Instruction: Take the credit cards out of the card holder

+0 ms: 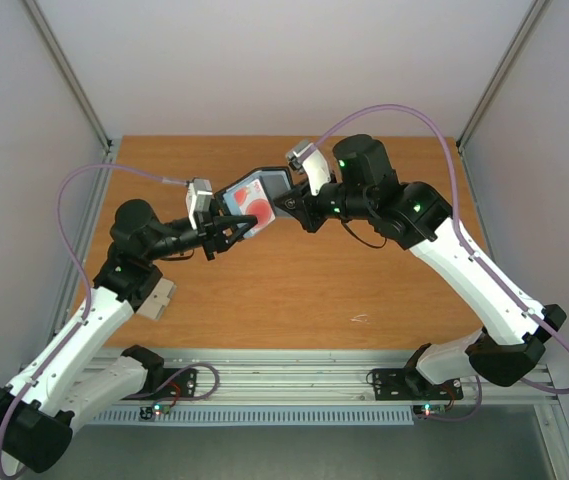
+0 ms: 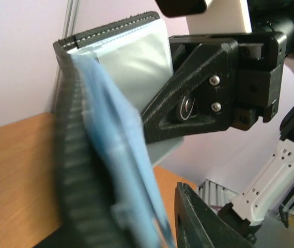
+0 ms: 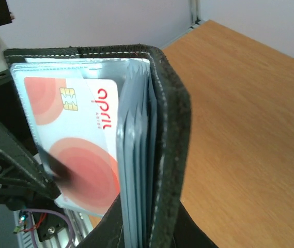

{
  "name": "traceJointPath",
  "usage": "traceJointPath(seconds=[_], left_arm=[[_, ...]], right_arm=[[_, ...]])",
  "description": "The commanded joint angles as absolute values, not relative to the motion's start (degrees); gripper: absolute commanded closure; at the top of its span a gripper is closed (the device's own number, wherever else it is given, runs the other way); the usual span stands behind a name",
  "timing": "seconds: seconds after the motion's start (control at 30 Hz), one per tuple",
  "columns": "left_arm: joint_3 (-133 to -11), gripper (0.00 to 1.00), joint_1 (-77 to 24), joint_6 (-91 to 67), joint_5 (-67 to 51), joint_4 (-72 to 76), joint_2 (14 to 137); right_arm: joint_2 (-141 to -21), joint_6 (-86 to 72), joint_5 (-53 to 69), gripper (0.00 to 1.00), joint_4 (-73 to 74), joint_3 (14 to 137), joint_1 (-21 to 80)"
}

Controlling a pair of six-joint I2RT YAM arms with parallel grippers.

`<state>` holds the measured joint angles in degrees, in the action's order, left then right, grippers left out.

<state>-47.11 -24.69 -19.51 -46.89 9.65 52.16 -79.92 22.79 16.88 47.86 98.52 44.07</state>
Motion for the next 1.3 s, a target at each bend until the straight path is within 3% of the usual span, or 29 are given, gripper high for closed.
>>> traceJointPath(seconds=[0.0,0.07,0.2,0.27,0.5,0.63,1.03,1.27], left_arm=[[-47.0,0.73,-24.7,-20.3,-48.5,14.1,51.3],[-47.0,0.74,-24.7,-20.6,-49.5,14.8,51.0],[-47.0,0.95,-24.7,-20.7,-49.3,15.1,50.9],[-47.0,1.00,-24.7,-20.7,-48.4,14.8,51.0],[-46.6,1.00,-24.7,-20.0,-45.5,13.0,50.8],[-46.5,1.00,-24.7,-20.1,-46.5,13.6,50.8],[-46.0,1.00,-24.7,-18.3,-32.3,6.1,50.3],[-46.1,1.00,-24.7,-18.5,-35.2,8.6,50.8]], right_arm=[[-78.3,23.6,19.8,0.99,45.1,97.9,43.9],[-78.1,24.1,18.8,0.99,45.4,97.8,43.6],[-78.5,24.5,20.5,0.99,46.4,98.1,42.7],[-79.1,24.9,23.3,0.96,46.8,98.2,42.7],[-78.3,26.8,26.8,0.53,47.2,97.4,42.7],[-78.5,28.3,26.8,0.43,49.2,98.2,42.5],[-73.4,27.8,23.8,0.42,52.7,99.3,35.3],[-76.1,23.0,43.1,0.63,45.6,98.8,38.1]])
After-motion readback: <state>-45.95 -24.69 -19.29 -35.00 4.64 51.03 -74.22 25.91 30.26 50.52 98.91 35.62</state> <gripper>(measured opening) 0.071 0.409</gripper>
